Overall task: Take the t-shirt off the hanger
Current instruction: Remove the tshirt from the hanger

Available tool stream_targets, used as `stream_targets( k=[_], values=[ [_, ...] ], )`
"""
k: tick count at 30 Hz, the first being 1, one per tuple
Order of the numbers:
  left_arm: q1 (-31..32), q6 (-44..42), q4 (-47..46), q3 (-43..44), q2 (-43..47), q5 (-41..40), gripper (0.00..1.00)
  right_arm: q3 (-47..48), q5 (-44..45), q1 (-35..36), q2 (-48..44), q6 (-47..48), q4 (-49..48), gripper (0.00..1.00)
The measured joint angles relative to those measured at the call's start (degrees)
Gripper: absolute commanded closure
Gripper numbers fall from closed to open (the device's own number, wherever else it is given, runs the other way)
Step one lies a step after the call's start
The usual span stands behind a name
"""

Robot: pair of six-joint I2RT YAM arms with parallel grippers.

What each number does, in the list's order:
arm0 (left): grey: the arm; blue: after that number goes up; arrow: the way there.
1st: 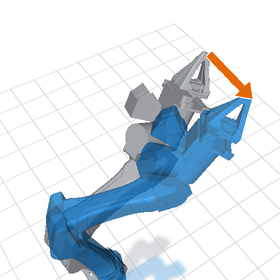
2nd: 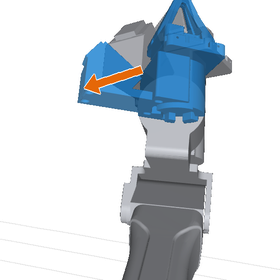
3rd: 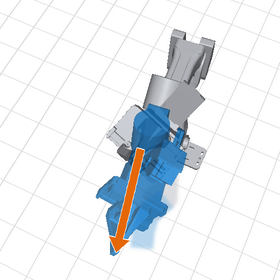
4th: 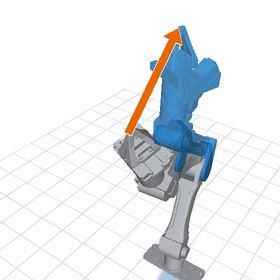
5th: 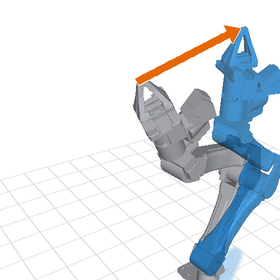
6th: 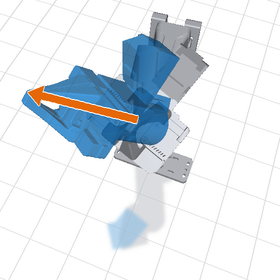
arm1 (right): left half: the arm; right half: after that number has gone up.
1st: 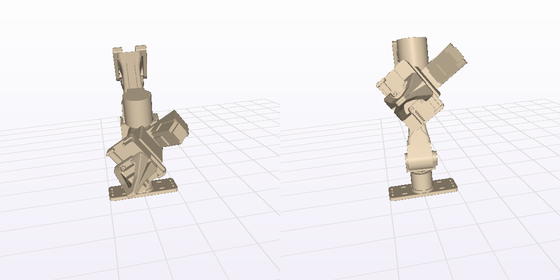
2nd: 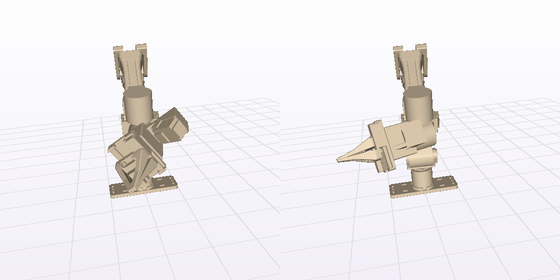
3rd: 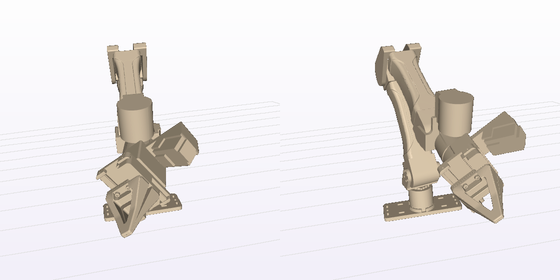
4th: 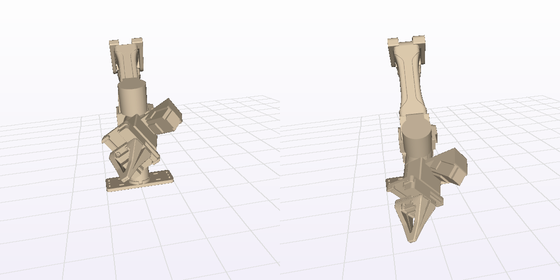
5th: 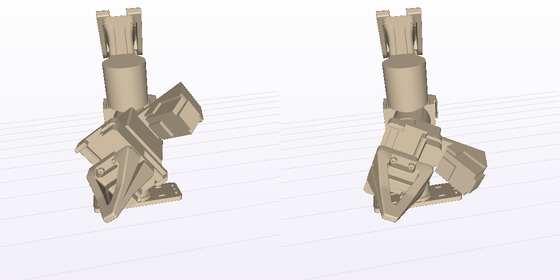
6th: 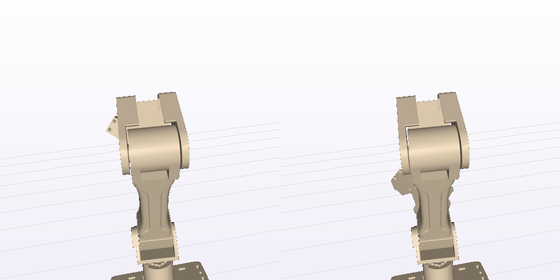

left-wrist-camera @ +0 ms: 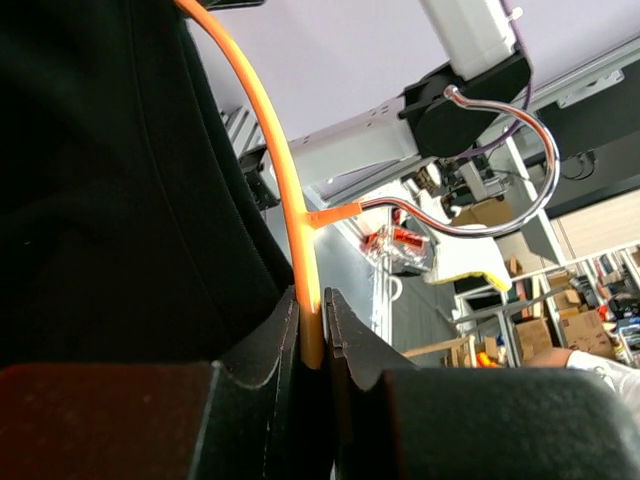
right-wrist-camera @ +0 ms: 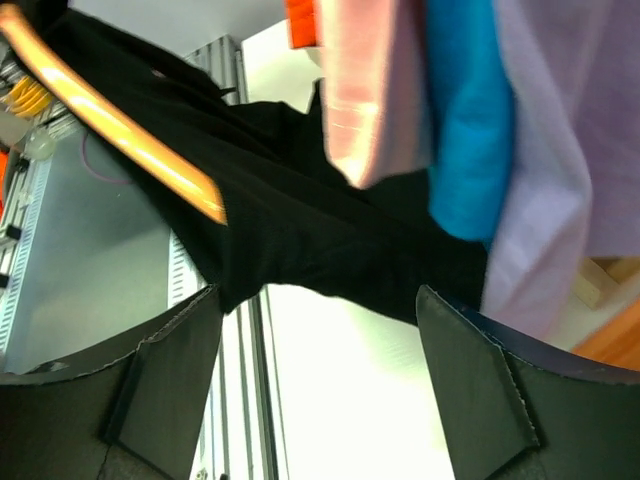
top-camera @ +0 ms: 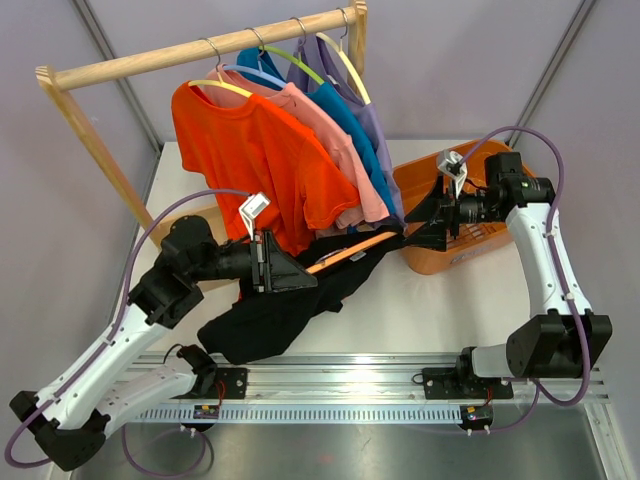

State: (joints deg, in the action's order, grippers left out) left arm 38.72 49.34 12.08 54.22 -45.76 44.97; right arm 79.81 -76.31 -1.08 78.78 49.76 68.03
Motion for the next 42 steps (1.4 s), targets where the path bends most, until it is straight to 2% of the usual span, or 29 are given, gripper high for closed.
stream_targets(
  k=[6,14,21,27,35,36,40,42],
  values=[
    [0.0,-2.4,2.8,0.2,-2.1,0.7,1.00,1.6,-0.6,4.6,0.0,4.1,4.3,0.11],
    [0.0,-2.9,3.3,0.2,-3.1,2.8,1.00,2.8,-0.7,11.0,0.0,4.1,2.4,0.10],
    [0.0,-2.8,2.6,0.2,-3.8,5.8,1.00,8.0,0.6,16.7,0.7,11.3,4.2,0.15],
    [0.0,-2.8,2.4,0.2,-4.7,6.3,1.00,11.3,1.9,21.8,3.5,21.4,7.6,0.31],
    [-0.4,-2.3,1.2,0.2,-5.3,6.2,1.00,11.5,4.2,26.4,4.7,26.8,9.6,0.65],
    [-0.4,-2.1,1.0,0.2,-5.4,6.2,1.00,11.5,4.5,26.7,4.7,27.0,9.9,0.73],
    [-1.0,-1.4,0.5,0.2,-5.9,6.5,1.00,11.5,5.2,27.5,4.6,28.6,11.5,0.89],
    [-1.3,-0.9,0.2,0.2,-5.9,7.1,1.00,11.8,5.2,27.7,4.6,29.7,12.5,0.94]
  ],
)
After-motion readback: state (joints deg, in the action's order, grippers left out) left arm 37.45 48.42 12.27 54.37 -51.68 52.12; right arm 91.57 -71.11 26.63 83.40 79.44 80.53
